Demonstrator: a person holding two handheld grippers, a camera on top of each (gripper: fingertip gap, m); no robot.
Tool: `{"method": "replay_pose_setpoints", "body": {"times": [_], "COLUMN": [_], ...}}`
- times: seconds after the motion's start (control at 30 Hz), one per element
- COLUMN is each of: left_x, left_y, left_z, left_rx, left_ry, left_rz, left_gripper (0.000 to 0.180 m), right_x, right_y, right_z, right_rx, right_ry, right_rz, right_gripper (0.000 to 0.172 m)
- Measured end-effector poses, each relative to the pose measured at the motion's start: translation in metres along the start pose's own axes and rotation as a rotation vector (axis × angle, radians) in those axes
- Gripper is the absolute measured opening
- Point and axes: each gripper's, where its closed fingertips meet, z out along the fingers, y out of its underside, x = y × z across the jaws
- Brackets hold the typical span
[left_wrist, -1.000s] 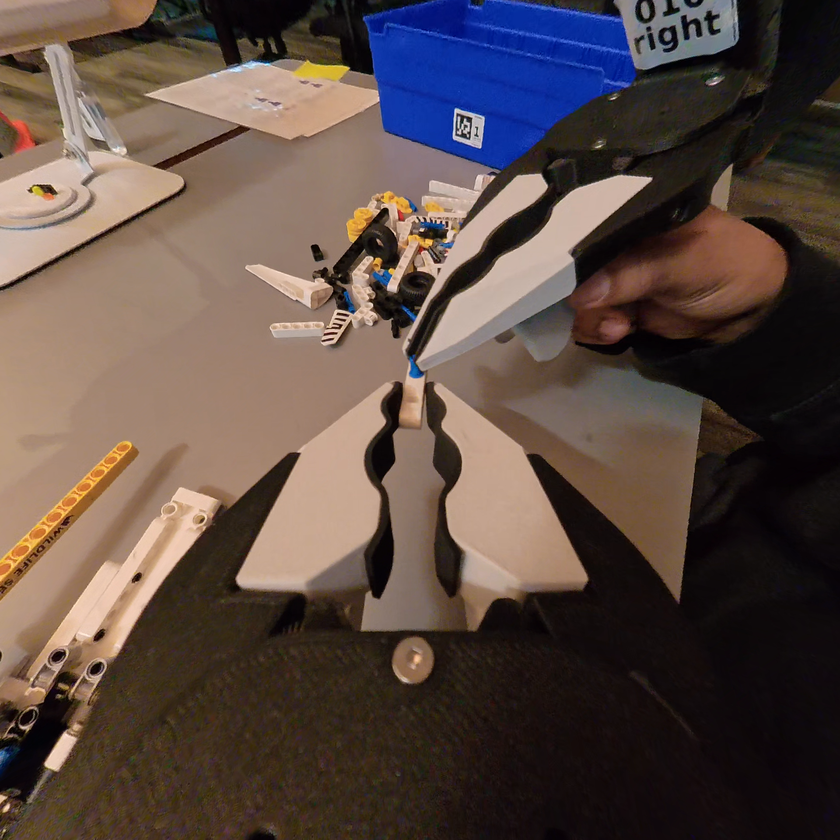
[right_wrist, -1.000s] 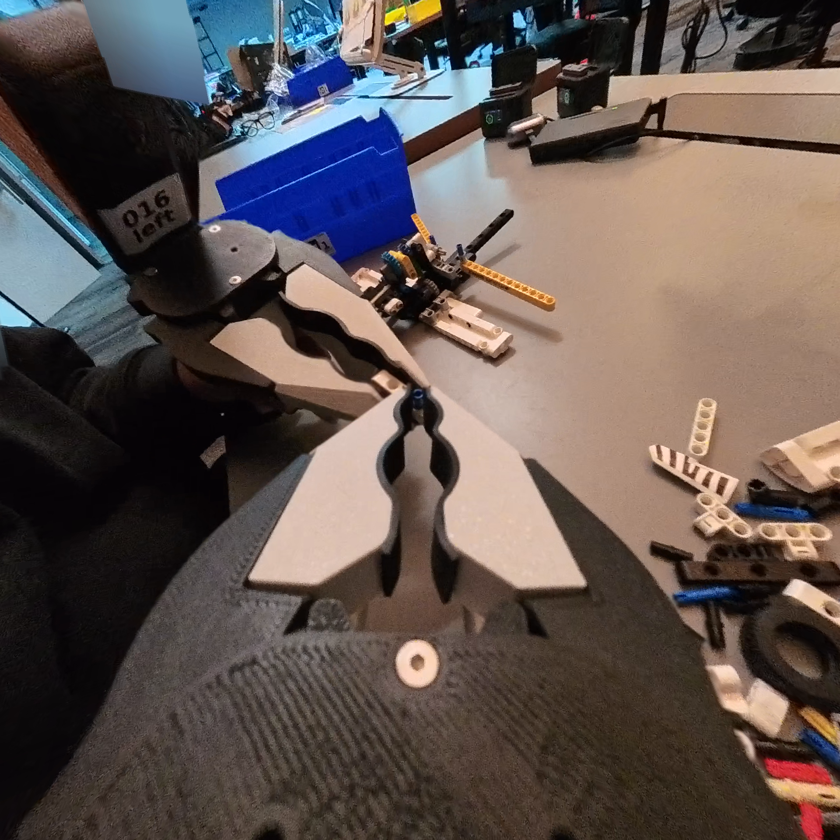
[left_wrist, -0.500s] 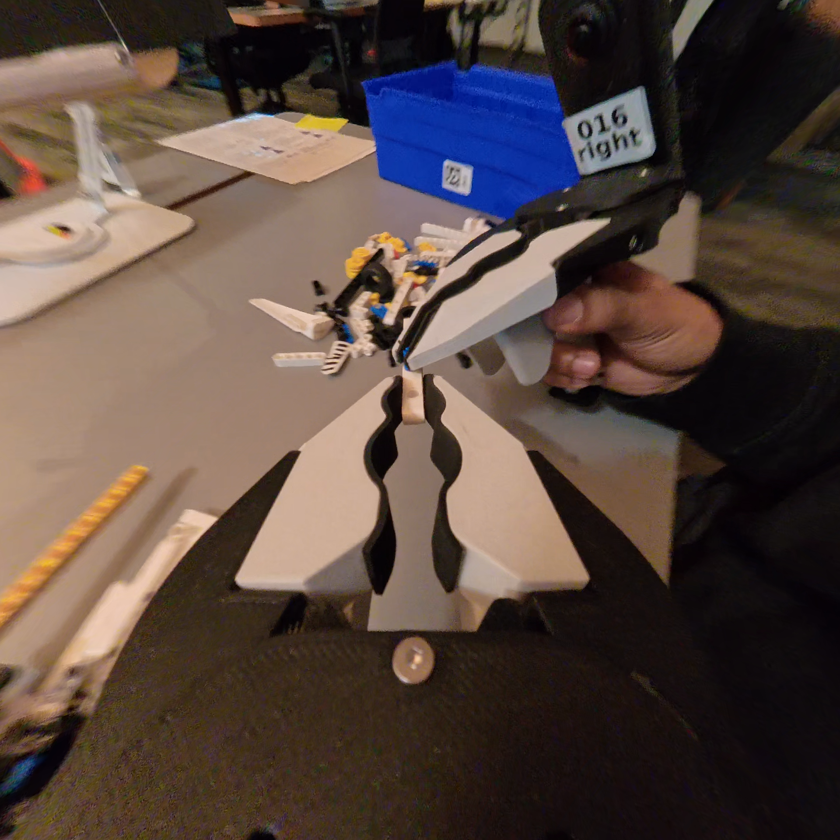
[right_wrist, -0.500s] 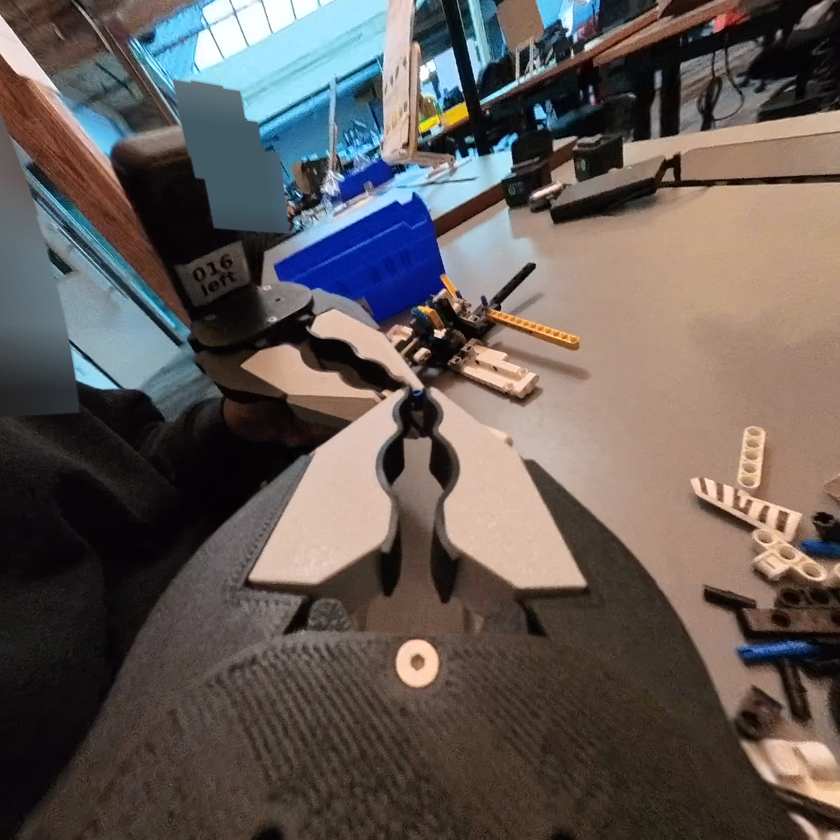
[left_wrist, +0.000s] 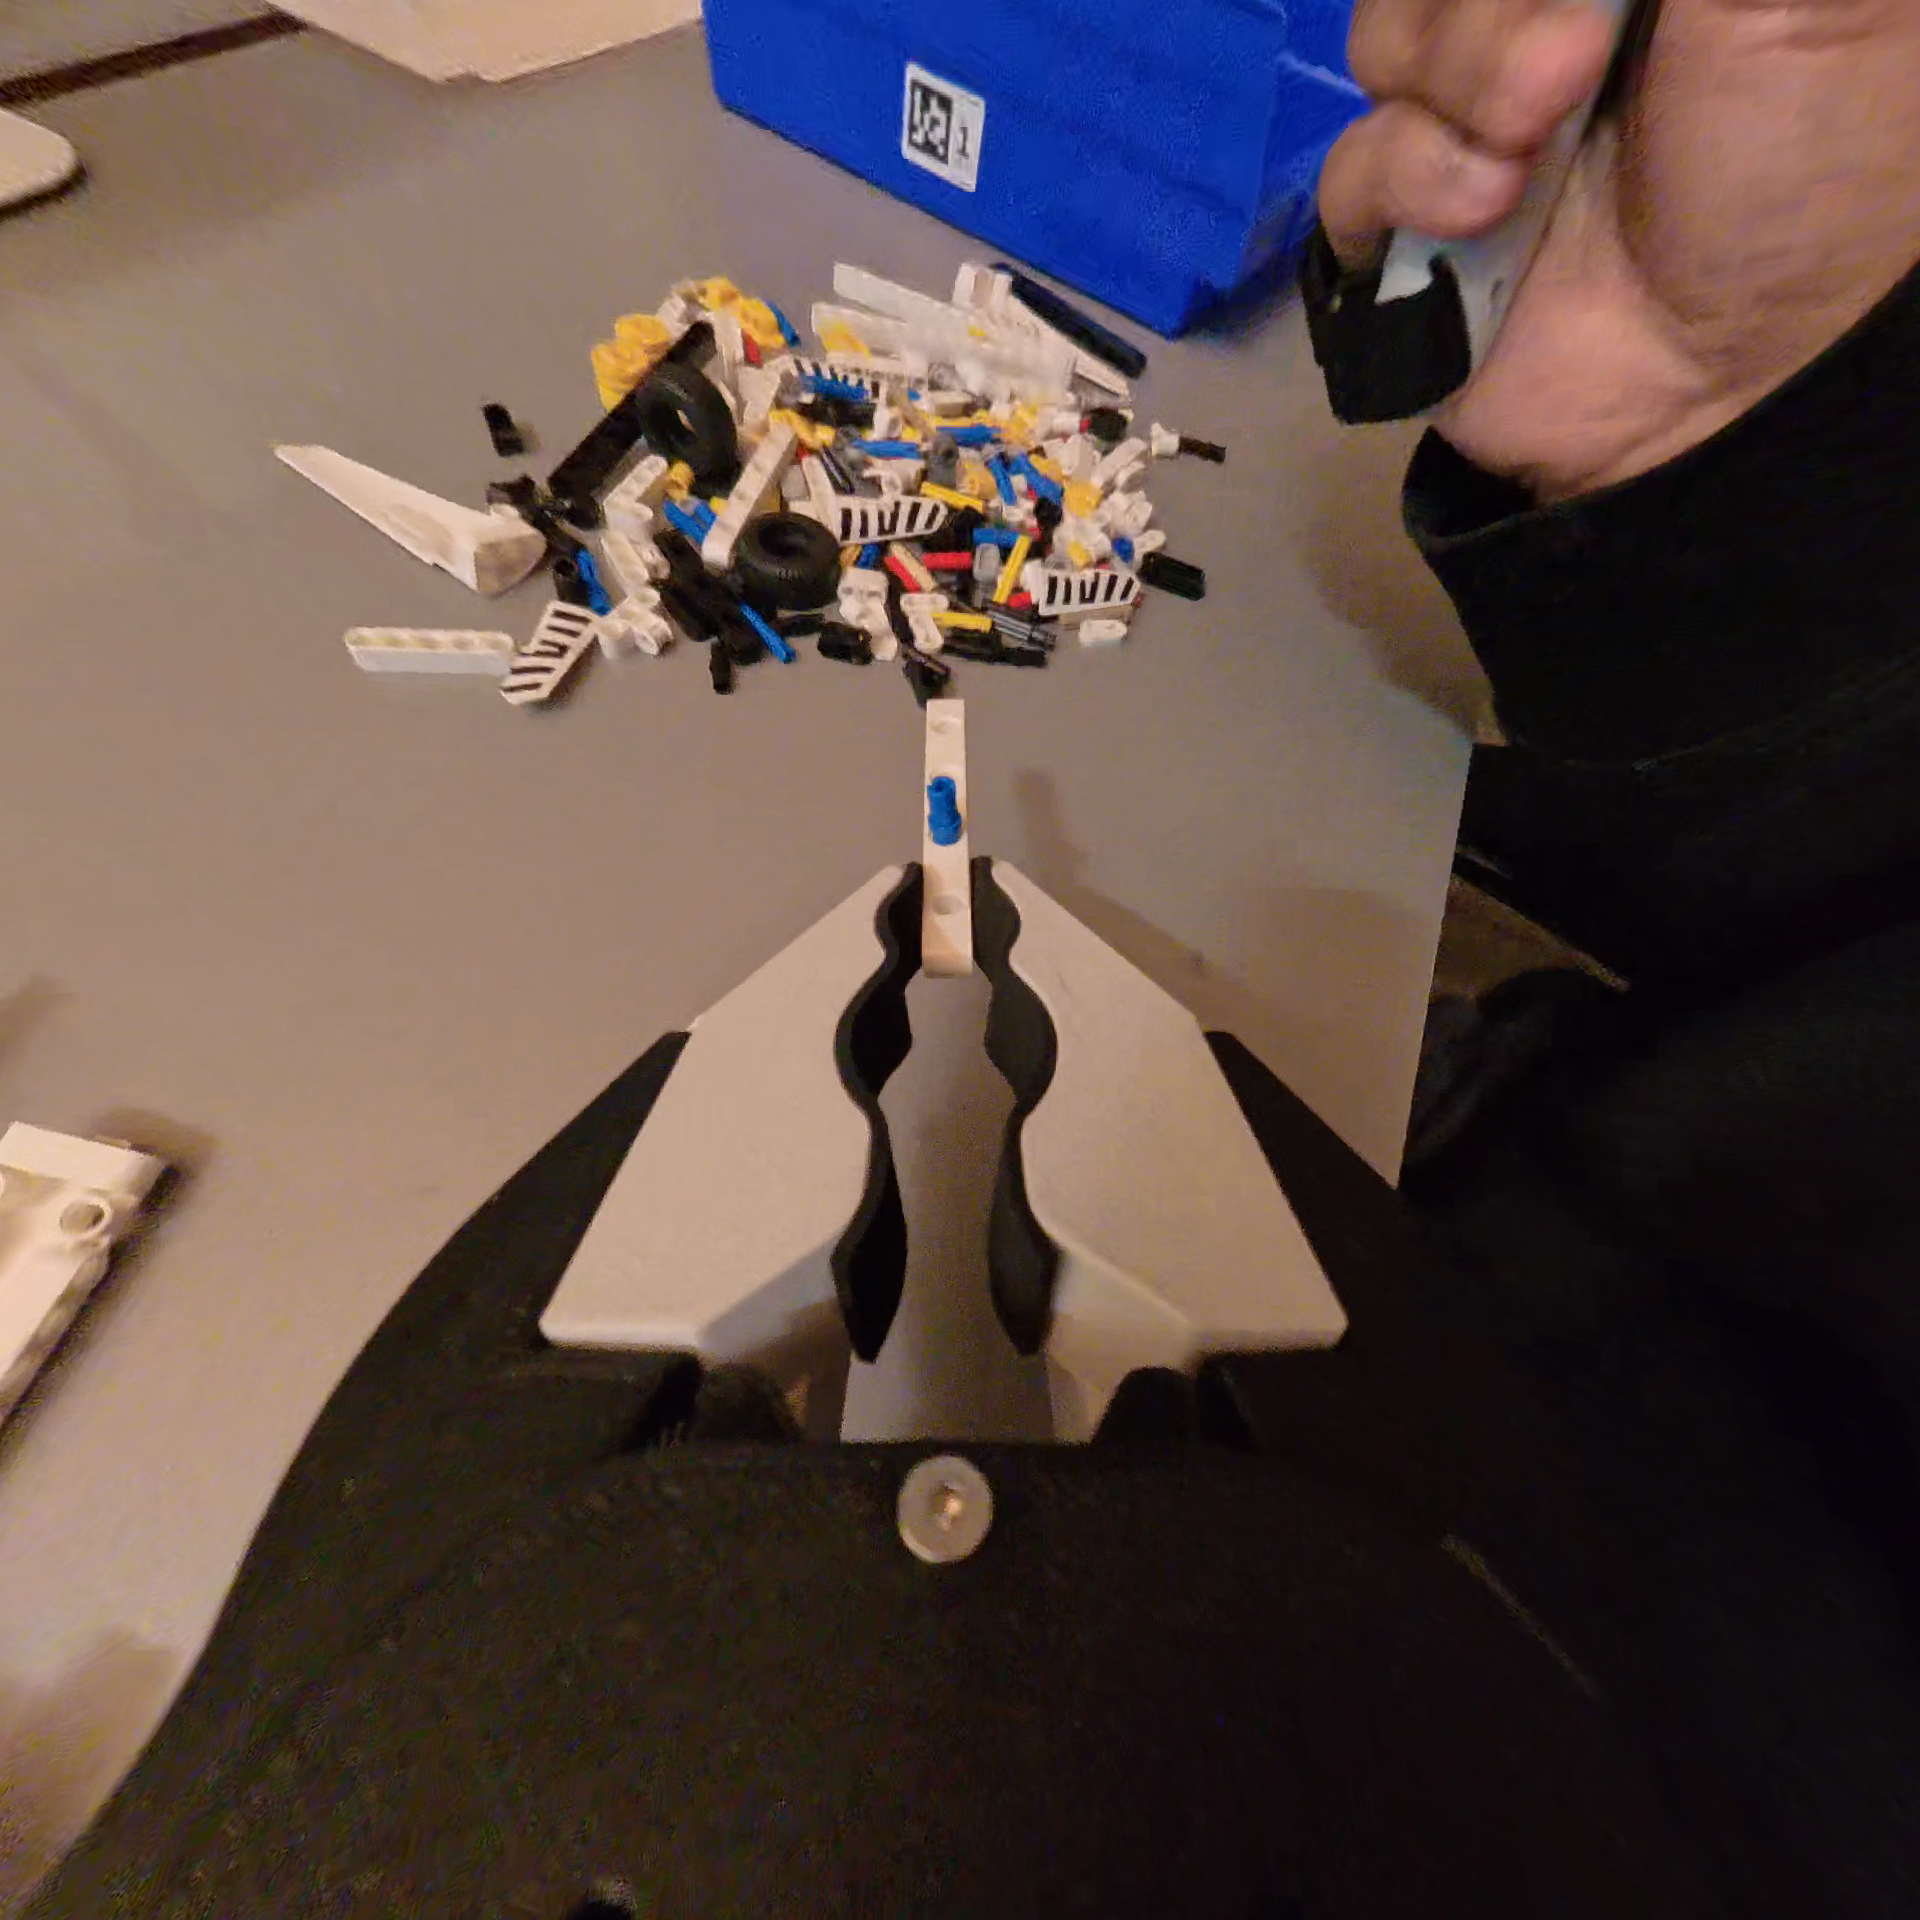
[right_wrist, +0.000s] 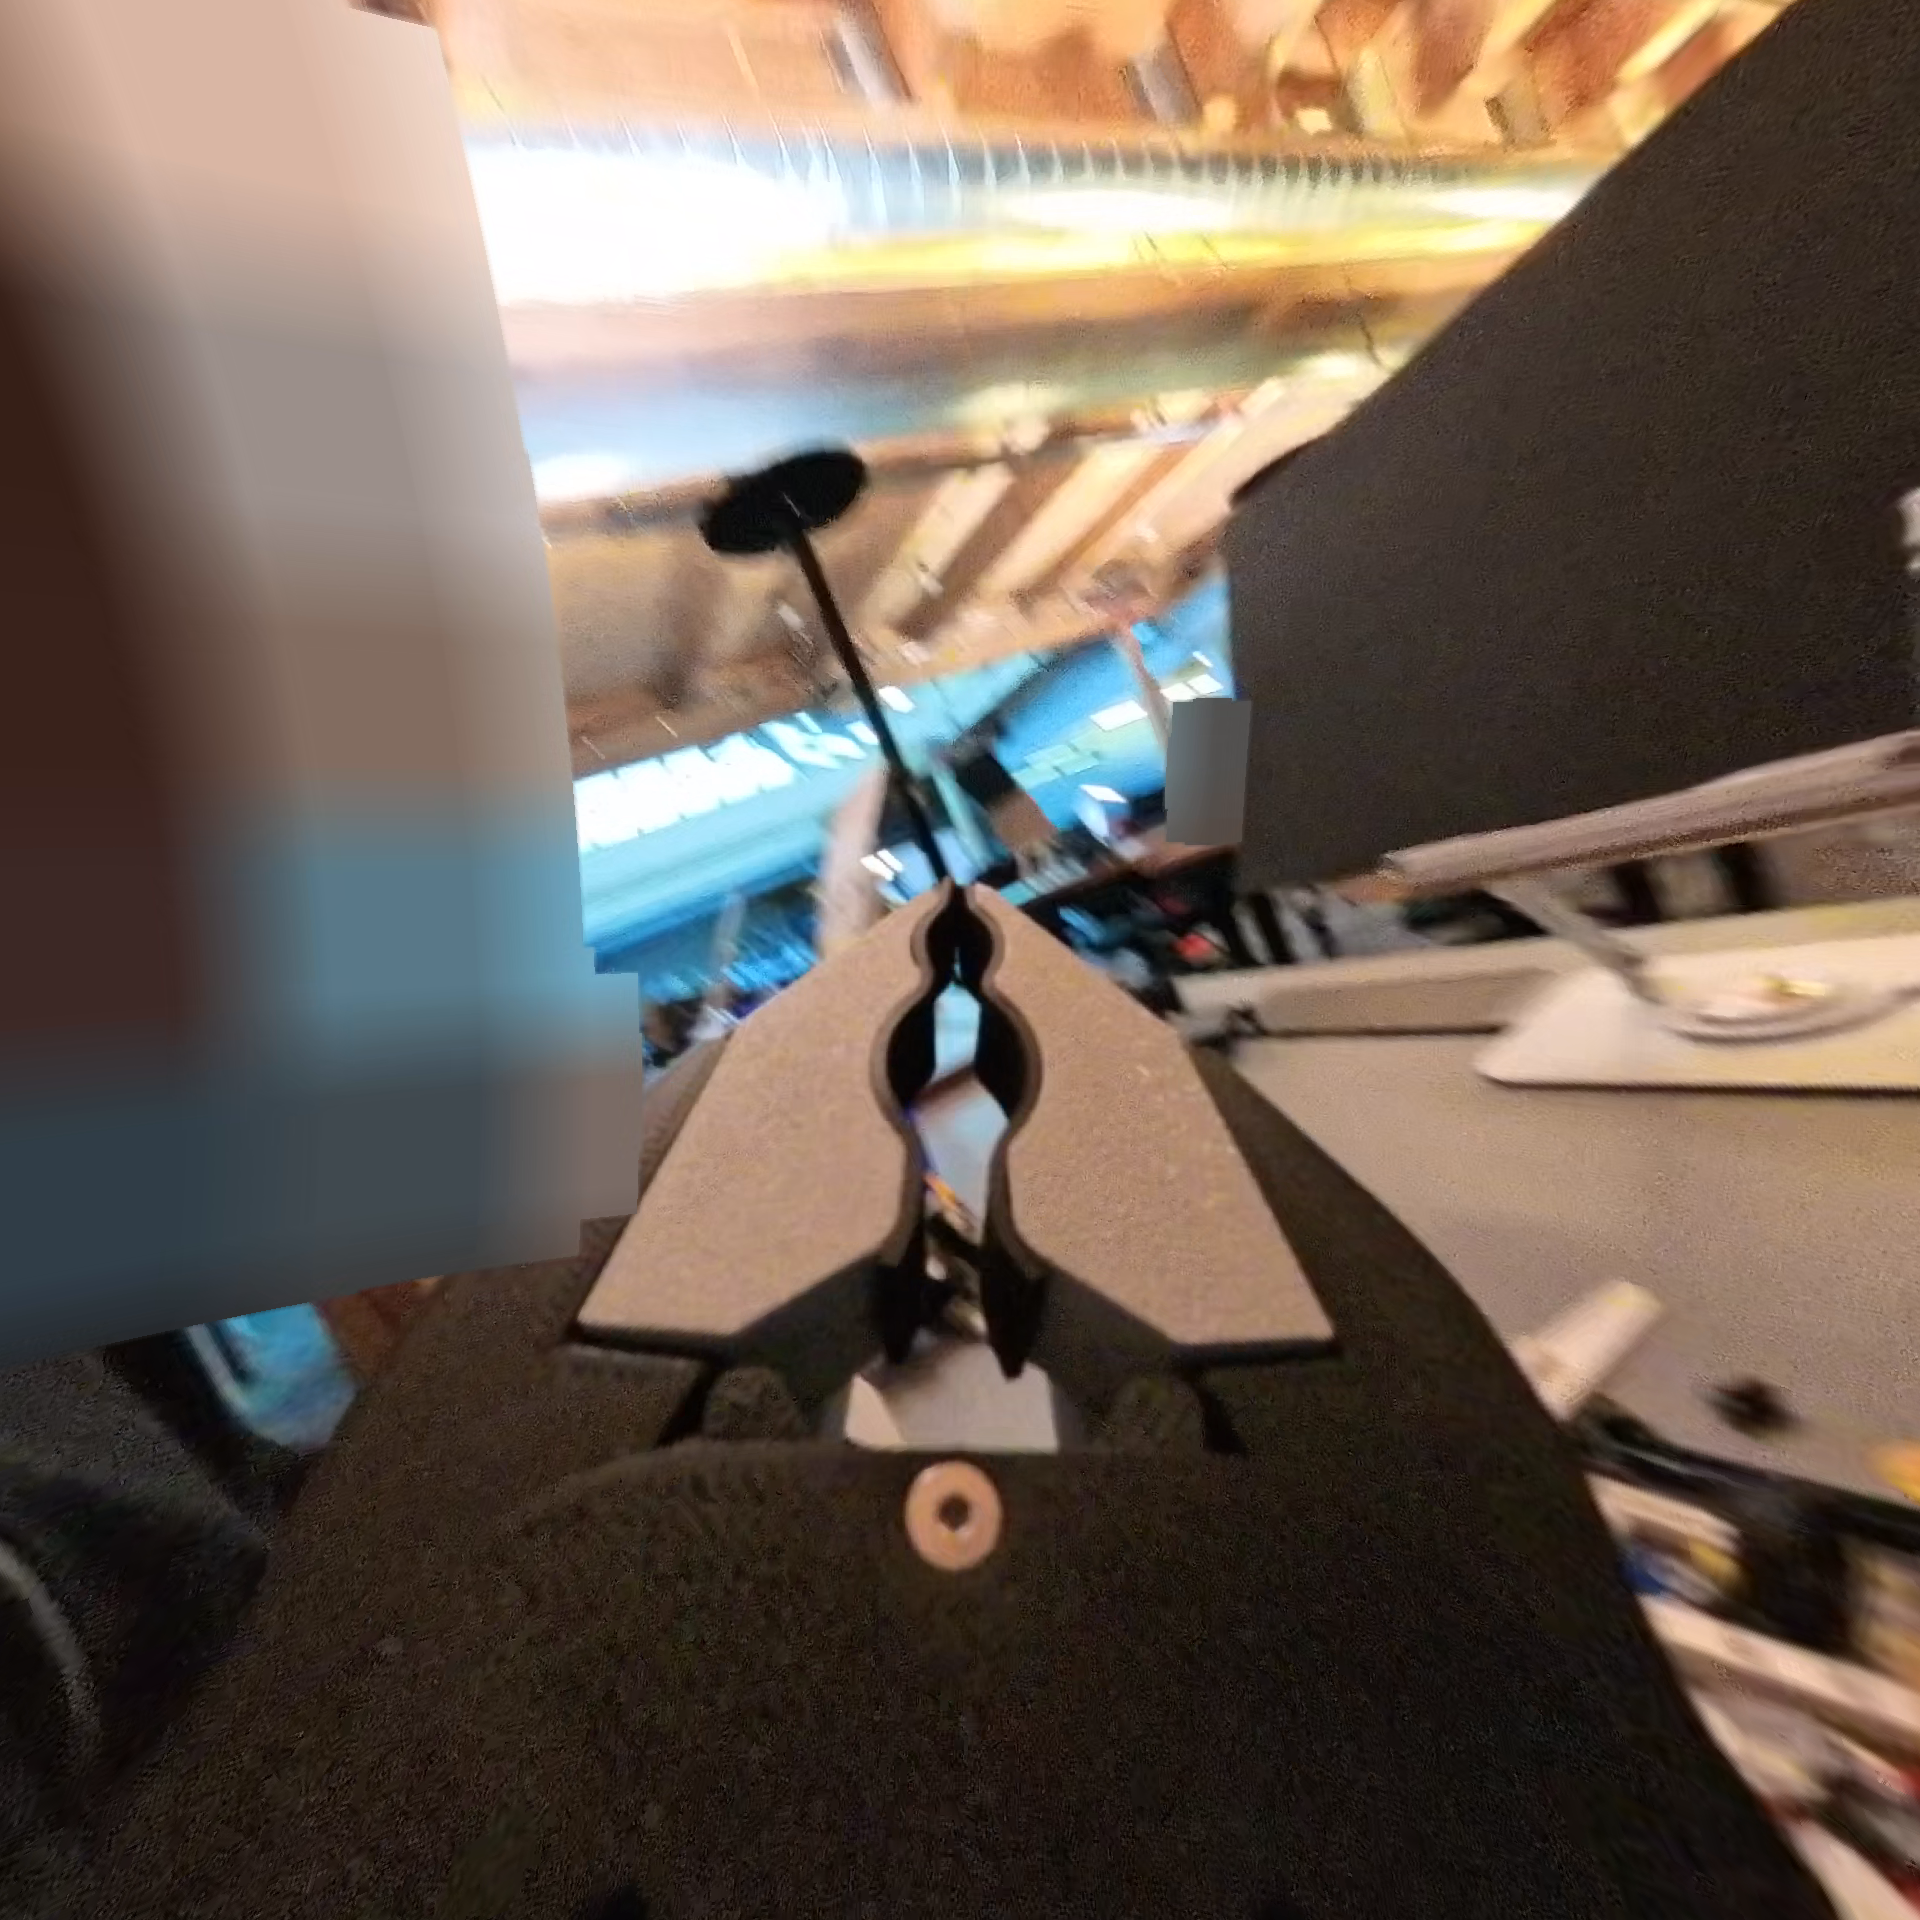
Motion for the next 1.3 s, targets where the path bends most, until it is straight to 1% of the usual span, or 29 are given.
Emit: {"method": "replay_pose_setpoints", "body": {"times": [0.03, 0.07, 0.1, 0.17, 0.2, 0.23, 0.3, 0.37, 0.4, 0.43, 0.5, 0.6, 0.63, 0.67, 0.7, 0.73, 0.8, 0.83, 0.87, 0.9, 0.93, 0.97, 1.0, 1.07, 1.17, 1.23, 1.3], "left_x": [-0.002, -0.008, -0.012, -0.012, -0.011, -0.011, -0.011, -0.007, -0.006, -0.007, -0.007, -0.001, 0.005, 0.010, 0.013, 0.013, 0.014, 0.021, 0.024, 0.023, 0.024, 0.025, 0.024, 0.019, 0.002, -0.003, -0.012], "left_y": [-0.001, -0.005, -0.011, -0.022, -0.028, -0.032, -0.040, -0.048, -0.051, -0.051, -0.049, -0.052, -0.061, -0.070, -0.074, -0.076, -0.080, -0.070, -0.043, -0.025, -0.016, -0.009, -0.011, -0.023, -0.026, -0.028, -0.032], "left_z": [-0.001, -0.001, -0.002, -0.002, -0.003, -0.004, -0.006, -0.009, -0.010, -0.011, -0.009, -0.006, -0.008, -0.010, -0.008, -0.005, -0.001, 0.005, 0.019, 0.028, 0.032, 0.033, 0.032, 0.028, 0.028, 0.032, 0.037], "left_rx": [-0.019, -0.026, -0.021, 0.013, 0.034, 0.051, 0.079, 0.113, 0.125, 0.123, 0.117, 0.150, 0.201, 0.241, 0.234, 0.214, 0.205, 0.124, -0.026, -0.063, -0.046, -0.053, -0.036, 0.022, -0.017, -0.039, -0.046], "left_ry": [-0.012, -0.044, -0.059, -0.043, -0.041, -0.055, -0.087, -0.088, -0.091, -0.105, -0.107, -0.041, 0.007, 0.045, 0.059, 0.034, 0.024, 0.070, 0.072, 0.030, 0.013, 0.025, 0.045, 0.051, -0.034, -0.051, -0.087], "left_rz": [0.024, 0.057, 0.077, 0.075, 0.080, 0.096, 0.124, 0.134, 0.138, 0.144, 0.142, 0.061, 0.023, -0.005, -0.015, 0.008, 0.025, 0.029, 0.047, 0.098, 0.120, 0.084, 0.028, -0.033, 0.032, 0.073, 0.097], "left_gripper": [0.008, 0.008, 0.008, 0.008, 0.008, 0.008, 0.008, 0.008, 0.008, 0.008, 0.008, 0.009, 0.009, 0.009, 0.010, 0.010, 0.010, 0.008, 0.009, 0.009, 0.009, 0.009, 0.009, 0.008, 0.008, 0.008, 0.008], "right_x": [0.007, 0.008, 0.004, -0.004, -0.004, -0.004, -0.010, -0.016, -0.016, -0.016, -0.019, -0.019, -0.021, -0.024, -0.026, -0.026, -0.022, -0.021, -0.018, -0.014, -0.007, 0.000, 0.011, 0.039, 0.090, 0.123, 0.147], "right_y": [0.009, 0.019, 0.033, 0.069, 0.089, 0.108, 0.134, 0.143, 0.146, 0.149, 0.150, 0.148, 0.141, 0.130, 0.119, 0.111, 0.104, 0.097, 0.076, 0.044, 0.022, 0.011, 0.009, 0.017, 0.048, 0.064, 0.080], "right_z": [0.000, -0.001, 0.000, 0.003, 0.004, 0.004, 0.006, 0.009, 0.009, 0.009, 0.009, 0.006, 0.007, 0.008, 0.009, 0.008, 0.007, 0.007, 0.005, -0.005, -0.014, -0.021, -0.028, -0.040, -0.066, -0.088, -0.107], "right_rx": [-0.110, -0.190, -0.260, -0.377, -0.434, -0.483, -0.542, -0.543, -0.548, -0.558, -0.569, -0.587, -0.547, -0.474, -0.393, -0.336, -0.293, -0.269, -0.171, -0.037, 0.000, -0.025, -0.082, -0.212, -0.423, -0.537, -0.655], "right_ry": [0.085, 0.115, 0.100, 0.061, 0.056, 0.061, 0.023, -0.011, -0.015, -0.022, -0.045, -0.030, -0.040, -0.065, -0.089, -0.100, -0.075, -0.059, -0.035, -0.027, -0.015, 0.022, 0.090, 0.240, 0.445, 0.579, 0.679], "right_rz": [-0.102, -0.162, -0.181, -0.183, -0.187, -0.190, -0.167, -0.133, -0.128, -0.125, -0.113, -0.150, -0.129, -0.065, 0.015, 0.077, 0.076, 0.056, 0.061, 0.093, 0.100, 0.052, -0.016, -0.124, -0.153, -0.153, -0.125], "right_gripper": [0.000, 0.000, 0.000, 0.000, 0.007, 0.025, 0.024, 0.024, 0.021, 0.015, 0.004, 0.002, 0.002, 0.001, 0.001, 0.000, 0.000, 0.000, 0.001, 0.000, 0.000, 0.001, 0.001, 0.001, 0.002, 0.002, 0.002]}}
